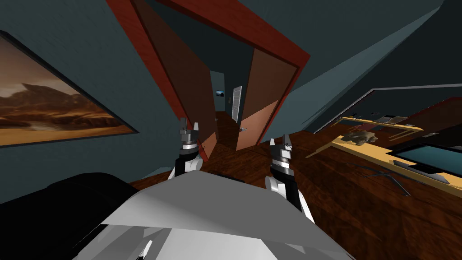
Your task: Push the door open
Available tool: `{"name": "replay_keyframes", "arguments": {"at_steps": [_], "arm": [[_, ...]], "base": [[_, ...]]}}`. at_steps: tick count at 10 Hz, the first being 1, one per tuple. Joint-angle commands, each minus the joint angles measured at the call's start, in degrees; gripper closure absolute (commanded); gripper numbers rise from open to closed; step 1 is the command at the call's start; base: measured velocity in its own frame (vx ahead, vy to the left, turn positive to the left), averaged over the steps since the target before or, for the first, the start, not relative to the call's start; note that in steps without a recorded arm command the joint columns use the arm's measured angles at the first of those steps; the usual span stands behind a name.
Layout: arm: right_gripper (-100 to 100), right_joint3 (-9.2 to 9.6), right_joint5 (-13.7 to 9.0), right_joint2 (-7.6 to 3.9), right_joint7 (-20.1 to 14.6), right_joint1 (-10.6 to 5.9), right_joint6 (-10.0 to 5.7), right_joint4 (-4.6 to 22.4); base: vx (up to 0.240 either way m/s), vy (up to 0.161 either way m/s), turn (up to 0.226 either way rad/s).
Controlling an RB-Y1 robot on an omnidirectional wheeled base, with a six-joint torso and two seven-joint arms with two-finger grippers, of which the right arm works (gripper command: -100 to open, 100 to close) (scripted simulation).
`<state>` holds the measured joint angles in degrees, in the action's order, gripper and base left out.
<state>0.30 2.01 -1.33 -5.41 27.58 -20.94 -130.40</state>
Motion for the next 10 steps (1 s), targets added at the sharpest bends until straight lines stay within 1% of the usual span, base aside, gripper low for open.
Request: {"name": "replay_keyframes", "arguments": {"at_steps": [1, 4, 8, 9, 10], "arm": [[-100, 0.20, -0.1, -0.22, 0.0, -0.92, -0.60, 2.3], [-100, 0.57, -0.2, -0.58, 0.0, -2.68, -1.76, 6.5], [-100, 1.32, -0.5, -1.16, 0.0, -6.20, -4.06, 14.0], [-100, 1.32, -0.5, -1.16, 0.0, -6.20, -4.06, 15.0], [-100, 1.54, -0.6, -1.32, 0.0, -7.22, -4.73, 17.2]], "base": [[0.047, -0.010, 0.035], [0.079, -0.038, 0.042], [0.083, -0.044, 0.052], [0.062, -0.042, 0.023], [0.061, -0.033, 0.036]]}}
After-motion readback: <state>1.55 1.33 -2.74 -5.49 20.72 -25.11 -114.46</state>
